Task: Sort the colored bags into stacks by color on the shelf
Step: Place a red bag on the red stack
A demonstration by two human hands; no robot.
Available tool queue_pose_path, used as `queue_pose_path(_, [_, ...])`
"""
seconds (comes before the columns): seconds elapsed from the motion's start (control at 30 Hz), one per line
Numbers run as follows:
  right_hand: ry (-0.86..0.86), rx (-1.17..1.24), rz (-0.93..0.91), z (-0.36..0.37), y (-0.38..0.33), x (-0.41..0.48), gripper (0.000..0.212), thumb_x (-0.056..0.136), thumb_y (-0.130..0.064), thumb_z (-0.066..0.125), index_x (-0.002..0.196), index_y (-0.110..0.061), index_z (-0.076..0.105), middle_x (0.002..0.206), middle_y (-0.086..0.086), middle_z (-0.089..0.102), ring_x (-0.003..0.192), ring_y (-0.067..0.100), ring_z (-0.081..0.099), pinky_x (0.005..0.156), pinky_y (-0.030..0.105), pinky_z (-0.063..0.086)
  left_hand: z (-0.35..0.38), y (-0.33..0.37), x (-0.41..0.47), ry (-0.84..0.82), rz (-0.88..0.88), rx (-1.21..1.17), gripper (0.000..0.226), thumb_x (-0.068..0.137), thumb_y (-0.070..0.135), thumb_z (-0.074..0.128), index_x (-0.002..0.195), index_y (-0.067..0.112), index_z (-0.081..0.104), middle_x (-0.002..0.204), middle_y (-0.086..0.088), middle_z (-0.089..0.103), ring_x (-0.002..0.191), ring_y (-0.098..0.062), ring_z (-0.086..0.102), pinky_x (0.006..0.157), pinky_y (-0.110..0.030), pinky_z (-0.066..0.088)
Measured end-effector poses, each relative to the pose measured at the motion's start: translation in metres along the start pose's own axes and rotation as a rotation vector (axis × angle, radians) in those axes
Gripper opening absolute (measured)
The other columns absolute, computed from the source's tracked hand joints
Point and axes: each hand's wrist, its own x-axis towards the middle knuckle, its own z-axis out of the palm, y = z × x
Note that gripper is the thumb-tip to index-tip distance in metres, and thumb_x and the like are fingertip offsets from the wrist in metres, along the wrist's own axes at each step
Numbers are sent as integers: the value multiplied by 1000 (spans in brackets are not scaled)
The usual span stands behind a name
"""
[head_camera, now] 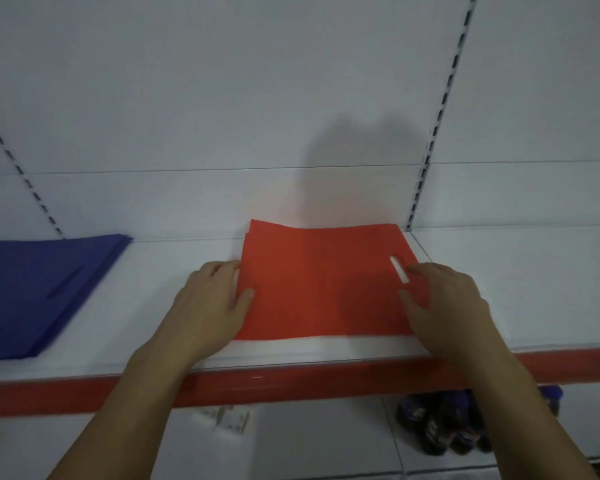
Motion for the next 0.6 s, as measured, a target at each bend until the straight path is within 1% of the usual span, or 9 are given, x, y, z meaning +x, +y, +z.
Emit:
queue_pose_path(0.07, [-23, 3, -82, 1, -15, -1, 49, 90, -38, 62, 137, -23, 57, 139, 2, 58, 130, 30, 49, 106, 50, 43, -13, -7, -11, 43, -22, 35, 60, 98, 46, 47, 151, 21, 34, 155, -2, 37, 139, -22, 37, 115, -44, 34])
queue_pose_path(0.2, [-68, 21, -270, 10, -64, 0, 52, 91, -39, 61, 139, -20, 53, 143, 1, 53, 134, 26, 45, 114, 47, 34, -46, -36, -44, 154, -64, 89, 60, 96, 46, 48, 149, 19, 38, 152, -2, 40, 137, -22, 39, 112, -48, 36])
queue_pose_path(0.3, [-105, 34, -380, 25, -115, -6, 55, 92, -38, 60, 142, -20, 49, 145, 1, 51, 136, 25, 42, 115, 45, 33, -74, -70, -71, 217, -116, 129, 61, 96, 45, 51, 149, 18, 38, 153, -2, 38, 138, -23, 36, 112, -48, 34])
queue_pose_path(0.37, [-129, 46, -451, 40, -154, -16, 57, 93, -40, 59, 145, -20, 46, 149, 1, 48, 139, 24, 40, 116, 42, 30, -96, -100, -93, 253, -167, 162, 63, 96, 45, 50, 151, 18, 36, 157, -1, 34, 143, -22, 31, 114, -48, 30])
queue_pose_path(0.47, [-197, 95, -531, 64, -218, -41, 59, 96, -46, 53, 149, -24, 38, 154, -4, 41, 144, 19, 31, 118, 39, 24, -133, -155, -130, 308, -255, 190, 64, 96, 47, 49, 152, 18, 35, 159, 0, 31, 145, -20, 28, 116, -48, 29])
queue_pose_path(0.6, [-262, 134, -602, 101, -310, -79, 64, 96, -52, 51, 151, -24, 34, 156, -4, 38, 146, 18, 31, 120, 40, 24, -188, -232, -185, 349, -347, 218, 64, 96, 52, 45, 151, 22, 35, 160, 1, 30, 146, -19, 28, 117, -47, 29])
